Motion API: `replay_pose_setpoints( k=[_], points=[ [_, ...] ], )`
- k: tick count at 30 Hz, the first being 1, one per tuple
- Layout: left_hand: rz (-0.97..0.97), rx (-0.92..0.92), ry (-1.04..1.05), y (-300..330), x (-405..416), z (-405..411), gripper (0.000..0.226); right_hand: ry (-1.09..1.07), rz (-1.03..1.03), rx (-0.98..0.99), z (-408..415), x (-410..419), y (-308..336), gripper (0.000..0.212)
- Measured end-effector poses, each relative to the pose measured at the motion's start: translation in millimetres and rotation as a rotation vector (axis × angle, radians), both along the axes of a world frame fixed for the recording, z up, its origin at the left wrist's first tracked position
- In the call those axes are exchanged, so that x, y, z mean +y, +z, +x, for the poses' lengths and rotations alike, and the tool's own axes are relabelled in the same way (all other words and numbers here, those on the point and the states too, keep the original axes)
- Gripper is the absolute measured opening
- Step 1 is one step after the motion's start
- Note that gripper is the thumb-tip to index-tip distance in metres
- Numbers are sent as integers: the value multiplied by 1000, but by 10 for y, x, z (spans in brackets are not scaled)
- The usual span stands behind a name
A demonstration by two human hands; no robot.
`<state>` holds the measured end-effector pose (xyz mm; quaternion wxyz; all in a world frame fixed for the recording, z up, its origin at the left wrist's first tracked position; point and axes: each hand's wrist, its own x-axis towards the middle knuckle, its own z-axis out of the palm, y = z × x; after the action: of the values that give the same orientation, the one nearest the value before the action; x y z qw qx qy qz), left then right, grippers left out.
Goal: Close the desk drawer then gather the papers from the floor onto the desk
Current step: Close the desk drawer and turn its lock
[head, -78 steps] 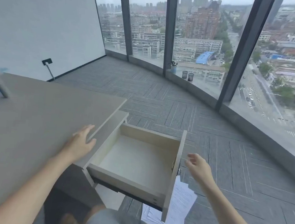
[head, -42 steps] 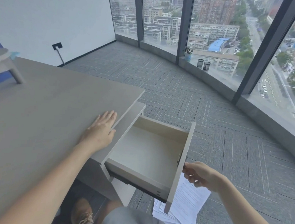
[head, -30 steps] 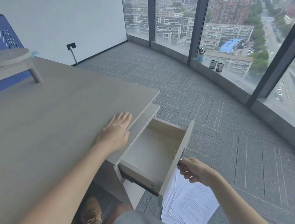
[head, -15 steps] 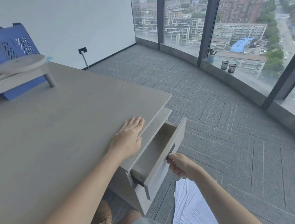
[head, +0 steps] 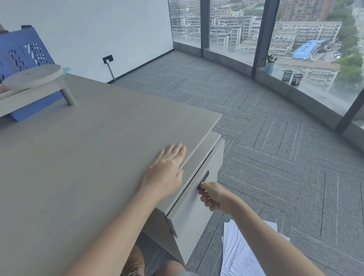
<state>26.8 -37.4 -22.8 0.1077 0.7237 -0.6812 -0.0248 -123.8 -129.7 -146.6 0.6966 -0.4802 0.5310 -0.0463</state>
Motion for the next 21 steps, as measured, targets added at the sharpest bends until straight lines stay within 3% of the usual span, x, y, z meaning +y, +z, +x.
replay_pose_setpoints(
  k=[10,21],
  points=[
    [-11,1,-1,-3,-6,0,67,0,17,-80,174,-32,-20,28],
    [7,-15,4,12,5,-20,67,102,-22,-44,163,-102,19,28]
  ],
)
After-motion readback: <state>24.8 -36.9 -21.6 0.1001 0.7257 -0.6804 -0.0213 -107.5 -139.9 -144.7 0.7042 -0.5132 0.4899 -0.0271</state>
